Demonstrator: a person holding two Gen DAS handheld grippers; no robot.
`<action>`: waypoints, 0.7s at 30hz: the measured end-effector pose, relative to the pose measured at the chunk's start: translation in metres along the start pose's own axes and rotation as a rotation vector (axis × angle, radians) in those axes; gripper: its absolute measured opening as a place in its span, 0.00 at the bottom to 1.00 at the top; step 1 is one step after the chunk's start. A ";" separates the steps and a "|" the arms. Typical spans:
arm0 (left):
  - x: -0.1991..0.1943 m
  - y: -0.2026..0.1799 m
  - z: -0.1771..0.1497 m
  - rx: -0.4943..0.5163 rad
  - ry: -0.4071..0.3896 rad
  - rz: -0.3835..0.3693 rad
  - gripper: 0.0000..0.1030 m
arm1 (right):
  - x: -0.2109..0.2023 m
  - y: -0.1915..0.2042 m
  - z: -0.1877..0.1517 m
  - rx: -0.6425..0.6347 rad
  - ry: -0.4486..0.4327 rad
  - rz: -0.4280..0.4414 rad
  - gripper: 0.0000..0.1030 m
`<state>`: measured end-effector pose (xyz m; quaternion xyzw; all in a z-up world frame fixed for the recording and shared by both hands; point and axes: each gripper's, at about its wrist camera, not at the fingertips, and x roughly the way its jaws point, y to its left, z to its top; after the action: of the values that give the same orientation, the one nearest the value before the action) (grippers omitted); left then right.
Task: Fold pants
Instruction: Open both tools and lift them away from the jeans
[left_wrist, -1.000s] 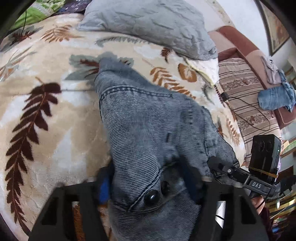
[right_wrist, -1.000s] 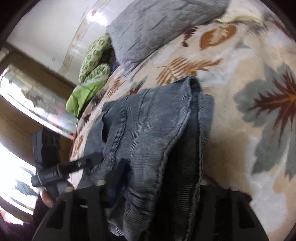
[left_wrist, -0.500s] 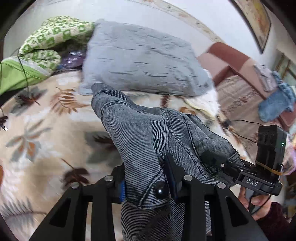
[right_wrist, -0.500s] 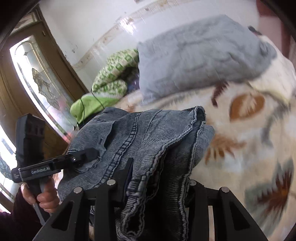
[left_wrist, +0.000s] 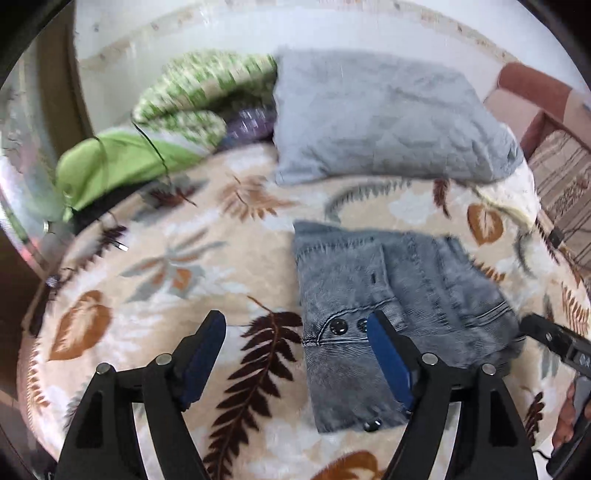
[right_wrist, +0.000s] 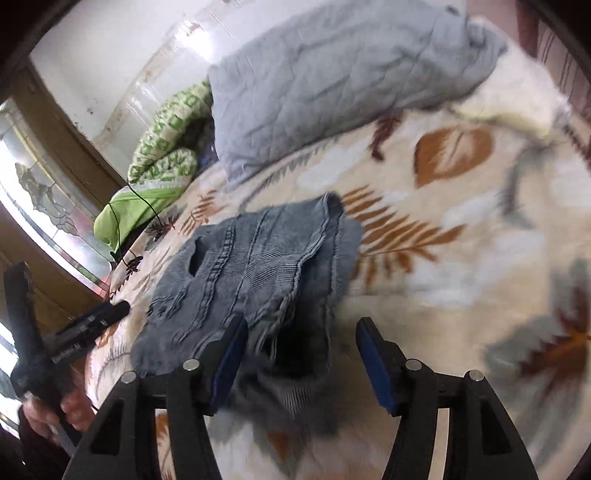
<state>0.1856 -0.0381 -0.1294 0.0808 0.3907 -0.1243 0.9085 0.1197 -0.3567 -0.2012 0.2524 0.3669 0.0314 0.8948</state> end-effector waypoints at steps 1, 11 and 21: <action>-0.013 0.001 0.000 -0.001 -0.018 0.013 0.78 | -0.014 0.002 -0.002 -0.013 -0.018 -0.004 0.63; -0.126 -0.008 0.000 0.015 -0.207 0.092 0.83 | -0.113 0.056 -0.028 -0.152 -0.143 -0.013 0.65; -0.201 0.001 -0.017 -0.014 -0.301 0.141 0.85 | -0.169 0.124 -0.049 -0.314 -0.228 -0.034 0.65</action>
<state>0.0404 -0.0003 0.0059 0.0820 0.2442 -0.0681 0.9638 -0.0204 -0.2690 -0.0638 0.1052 0.2578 0.0441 0.9594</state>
